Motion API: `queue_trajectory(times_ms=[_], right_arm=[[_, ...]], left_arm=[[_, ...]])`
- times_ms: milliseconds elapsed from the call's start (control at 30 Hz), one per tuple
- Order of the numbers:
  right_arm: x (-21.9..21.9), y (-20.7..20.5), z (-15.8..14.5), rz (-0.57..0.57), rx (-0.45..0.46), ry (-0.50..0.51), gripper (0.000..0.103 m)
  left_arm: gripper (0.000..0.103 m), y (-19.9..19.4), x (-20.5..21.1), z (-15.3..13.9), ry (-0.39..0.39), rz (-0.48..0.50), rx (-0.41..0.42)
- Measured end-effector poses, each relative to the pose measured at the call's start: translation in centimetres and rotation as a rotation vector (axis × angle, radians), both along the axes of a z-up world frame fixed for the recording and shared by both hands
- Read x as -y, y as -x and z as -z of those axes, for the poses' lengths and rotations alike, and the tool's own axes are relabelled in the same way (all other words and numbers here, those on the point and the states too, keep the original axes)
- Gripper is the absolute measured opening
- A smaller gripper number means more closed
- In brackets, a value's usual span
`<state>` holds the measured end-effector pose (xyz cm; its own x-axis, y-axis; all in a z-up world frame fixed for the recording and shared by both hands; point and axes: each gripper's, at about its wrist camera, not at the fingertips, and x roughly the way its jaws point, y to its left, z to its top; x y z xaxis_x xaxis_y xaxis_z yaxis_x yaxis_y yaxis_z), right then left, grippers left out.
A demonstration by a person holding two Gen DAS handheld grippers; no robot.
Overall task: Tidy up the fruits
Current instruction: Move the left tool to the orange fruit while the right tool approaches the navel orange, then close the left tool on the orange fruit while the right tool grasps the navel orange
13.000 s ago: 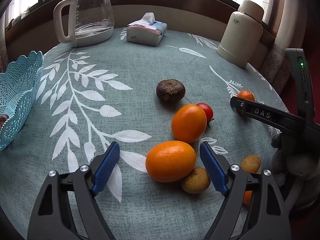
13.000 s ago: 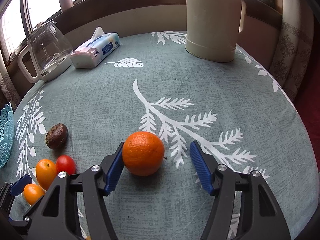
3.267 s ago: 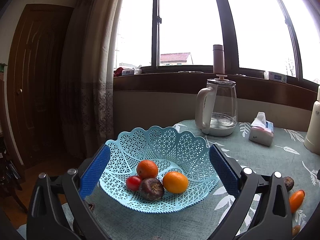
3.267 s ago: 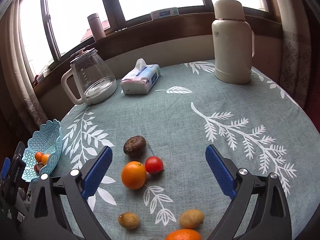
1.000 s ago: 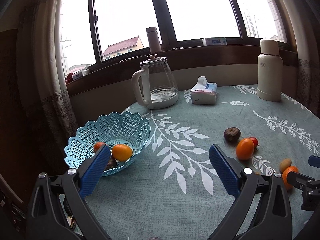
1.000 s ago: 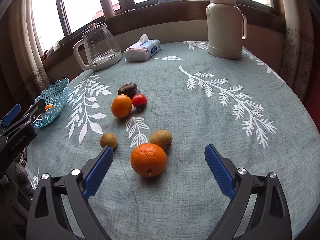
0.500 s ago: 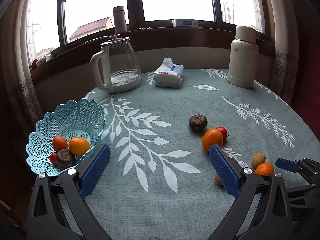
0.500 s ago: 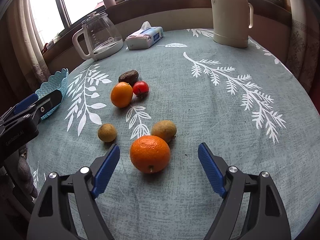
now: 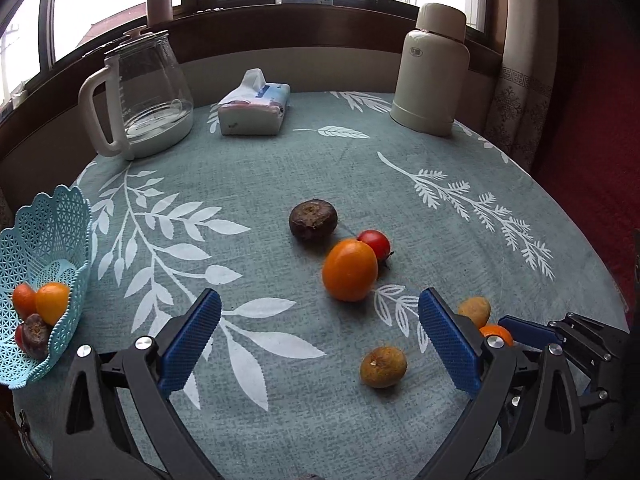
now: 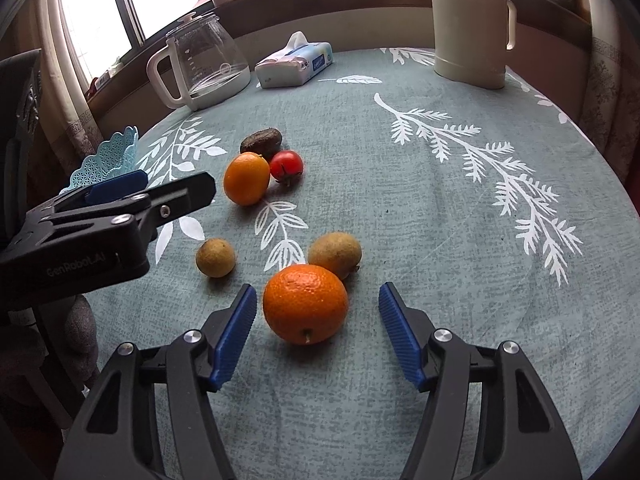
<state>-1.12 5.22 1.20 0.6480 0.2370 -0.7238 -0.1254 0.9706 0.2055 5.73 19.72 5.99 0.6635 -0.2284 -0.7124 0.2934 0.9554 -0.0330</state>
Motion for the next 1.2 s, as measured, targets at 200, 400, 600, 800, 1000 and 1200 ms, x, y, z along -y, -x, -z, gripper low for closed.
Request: queue_trajectory(times_ms=[200, 400, 600, 800, 1000, 1200], right_arm=[[-0.1, 0.0, 0.2, 0.001, -0.002, 0.005, 0.064], [-0.1, -0.1, 0.2, 0.001, -0.002, 0.005, 0.064], [-0.1, 0.0, 0.3, 0.001, -0.001, 0.011, 0.064], [-0.1, 0.0, 0.3, 0.001, -0.002, 0.015, 0.064], [-0.2, 0.0, 0.4, 0.001, -0.004, 0.021, 0.064], [-0.3, -0.1, 0.4, 0.000, -0.006, 0.031, 0.064]], left_arm=[[0.100, -2.3, 0.8, 1.6, 0.029, 0.050, -0.086], [0.100, -4.4, 1.0, 2.7, 0.058, 0.072, -0.140], [0.088, -5.5, 1.2, 3.3, 0.057, 0.067, -0.155], [0.073, -5.8, 1.3, 3.3, 0.042, 0.060, -0.142], [0.063, -5.9, 1.5, 3.3, 0.037, 0.068, -0.132], [0.061, -5.7, 1.8, 3.4, 0.017, 0.078, -0.119]])
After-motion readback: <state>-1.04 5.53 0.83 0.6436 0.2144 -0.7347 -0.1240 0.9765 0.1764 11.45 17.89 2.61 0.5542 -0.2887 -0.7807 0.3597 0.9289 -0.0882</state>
